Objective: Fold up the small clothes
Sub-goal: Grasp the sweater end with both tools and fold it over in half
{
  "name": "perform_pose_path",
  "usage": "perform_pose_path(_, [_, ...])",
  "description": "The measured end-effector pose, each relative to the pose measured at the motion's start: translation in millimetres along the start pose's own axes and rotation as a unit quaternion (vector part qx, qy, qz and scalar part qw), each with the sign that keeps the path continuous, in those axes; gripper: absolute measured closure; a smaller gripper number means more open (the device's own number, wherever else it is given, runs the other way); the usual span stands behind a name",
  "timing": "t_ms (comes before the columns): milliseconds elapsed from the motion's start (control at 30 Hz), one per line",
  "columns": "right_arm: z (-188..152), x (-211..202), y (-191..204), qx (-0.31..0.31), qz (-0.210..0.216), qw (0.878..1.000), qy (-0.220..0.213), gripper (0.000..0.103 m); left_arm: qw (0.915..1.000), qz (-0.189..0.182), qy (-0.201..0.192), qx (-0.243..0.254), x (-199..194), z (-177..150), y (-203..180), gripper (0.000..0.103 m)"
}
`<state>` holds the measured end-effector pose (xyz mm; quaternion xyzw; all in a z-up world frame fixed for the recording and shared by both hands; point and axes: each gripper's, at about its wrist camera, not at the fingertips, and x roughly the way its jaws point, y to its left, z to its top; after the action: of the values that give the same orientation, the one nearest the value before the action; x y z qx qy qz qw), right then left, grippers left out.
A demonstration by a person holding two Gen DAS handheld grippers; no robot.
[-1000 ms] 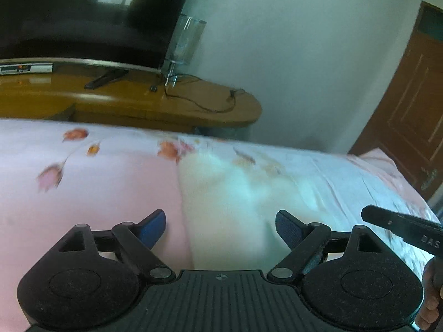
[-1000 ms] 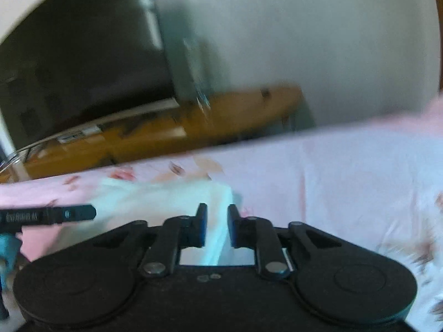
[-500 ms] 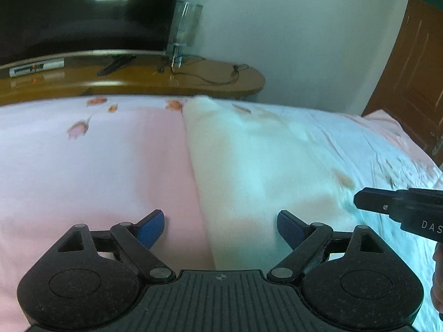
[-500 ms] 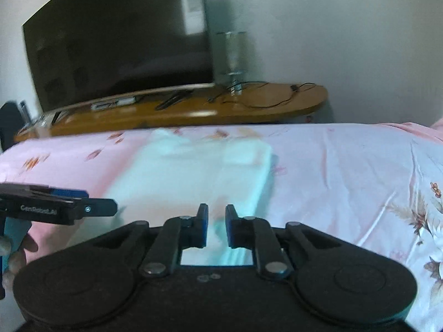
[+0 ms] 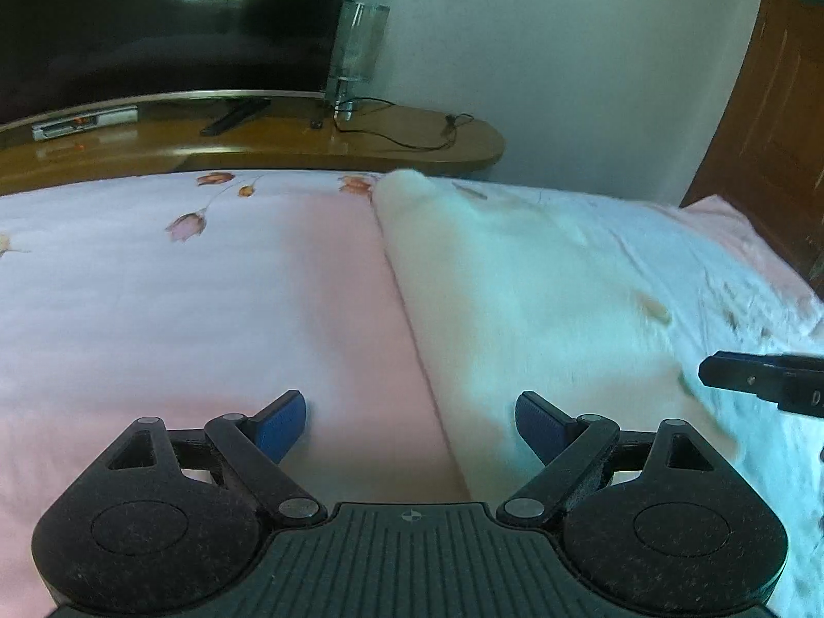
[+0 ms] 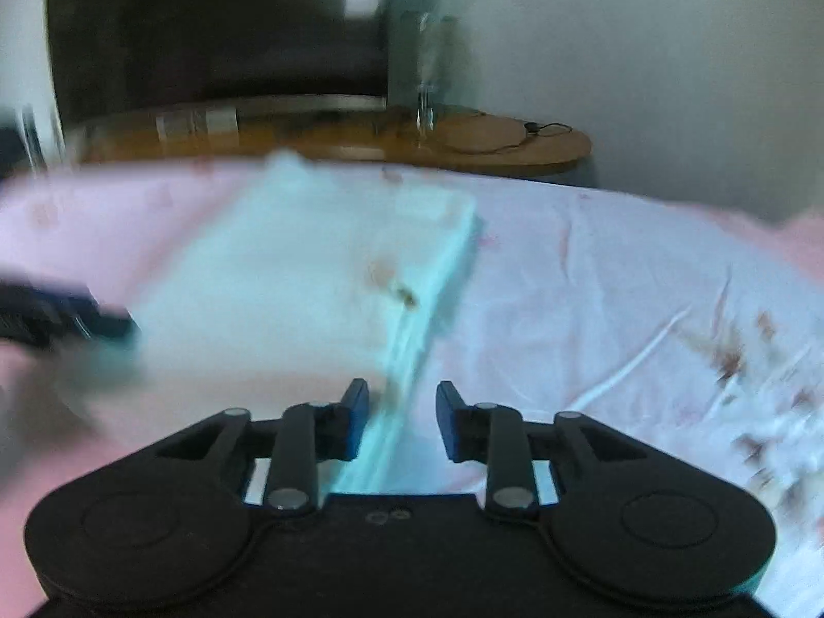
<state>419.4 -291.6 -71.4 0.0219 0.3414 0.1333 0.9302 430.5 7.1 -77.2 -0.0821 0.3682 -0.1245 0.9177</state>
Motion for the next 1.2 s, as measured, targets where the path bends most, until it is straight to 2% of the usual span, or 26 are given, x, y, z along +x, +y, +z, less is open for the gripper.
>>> perform_pose_path(33, [3.6,1.9,-7.8,0.031,0.009,0.999,-0.005,0.064,0.9999,-0.012,0.004,-0.008,4.2,5.1,2.5,0.015])
perform_pose_path(100, [10.4,14.2,-30.0,0.111,0.032,0.993,-0.002,0.042,0.9991,-0.036,0.012,-0.020,14.3,15.0,6.3,0.015])
perform_pose_path(133, [13.6,21.3,-39.9,0.145,0.051,0.988,0.004,0.040,0.9978,-0.054,0.021,-0.033,20.7,19.2,9.1,0.015])
perform_pose_path(233, [18.1,38.6,-57.7,0.200,0.090,0.976,0.012,0.041,0.9894,-0.111,0.053,-0.077,40.8,28.3,18.7,0.015])
perform_pose_path(367, [20.1,69.2,-74.0,0.232,0.115,0.964,0.055,0.041,0.9826,-0.143,0.070,-0.097,60.6,36.6,24.5,0.016])
perform_pose_path(467, [19.1,73.1,-75.5,0.226,0.132,0.964,0.052,0.040,0.9805,-0.151,0.072,-0.103,71.0,40.0,23.2,0.021])
perform_pose_path(567, [26.1,77.8,-68.5,0.209,0.149,0.965,0.058,0.039,0.9733,-0.173,0.072,-0.133,81.5,42.9,25.3,0.021])
perform_pose_path(600, [27.2,79.3,-66.7,0.203,0.161,0.964,0.059,0.042,0.9710,-0.179,0.074,-0.140,84.6,44.3,26.3,0.021])
perform_pose_path(633, [27.6,83.4,-65.4,0.199,0.173,0.963,0.061,0.042,0.9697,-0.183,0.077,-0.142,84.2,44.6,26.7,0.023])
perform_pose_path(667, [27.3,82.4,-65.7,0.191,0.179,0.963,0.063,0.042,0.9684,-0.186,0.081,-0.145,83.5,44.8,28.3,0.031])
perform_pose_path(767, [27.9,78.8,-67.4,0.177,0.203,0.961,0.068,0.043,0.9584,-0.212,0.092,-0.167,83.4,37.8,39.7,0.032])
perform_pose_path(833, [26.6,78.7,-75.2,0.185,0.208,0.958,0.069,0.048,0.9512,-0.225,0.092,-0.189,90.4,37.3,46.9,0.033])
perform_pose_path(867, [26.1,82.5,-79.4,0.196,0.212,0.955,0.072,0.050,0.9504,-0.226,0.093,-0.193,94.8,39.7,46.0,0.032])
perform_pose_path(933, [27.3,87.9,-82.7,0.224,0.220,0.947,0.066,0.052,0.9537,-0.221,0.097,-0.180,99.4,43.8,37.8,0.032])
perform_pose_path(1000, [30.7,95.1,-78.0,0.233,0.216,0.946,0.064,0.053,0.9639,-0.200,0.097,-0.146,100.1,48.8,24.1,0.032])
perform_pose_path(1033, [32.5,96.4,-72.4,0.223,0.208,0.950,0.064,0.054,0.9687,-0.188,0.095,-0.132,99.3,50.1,18.0,0.034])
perform_pose_path(1067, [34.6,96.3,-65.1,0.206,0.196,0.957,0.062,0.055,0.9778,-0.160,0.090,-0.102,97.4,51.5,7.7,0.048])
perform_pose_path(1100, [37.3,93.5,-54.2,0.177,0.172,0.967,0.060,0.057,0.9851,-0.132,0.085,-0.069,95.3,52.4,-2.4,0.049])
perform_pose_path(1133, [39.5,91.6,-43.8,0.149,0.150,0.976,0.058,0.058,0.9888,-0.116,0.080,-0.048,93.2,52.4,-10.7,0.051])
perform_pose_path(1200, [42.8,86.5,-24.0,0.097,0.109,0.988,0.051,0.064,0.9942,-0.086,0.064,-0.004,87.2,53.6,-29.5,0.063])
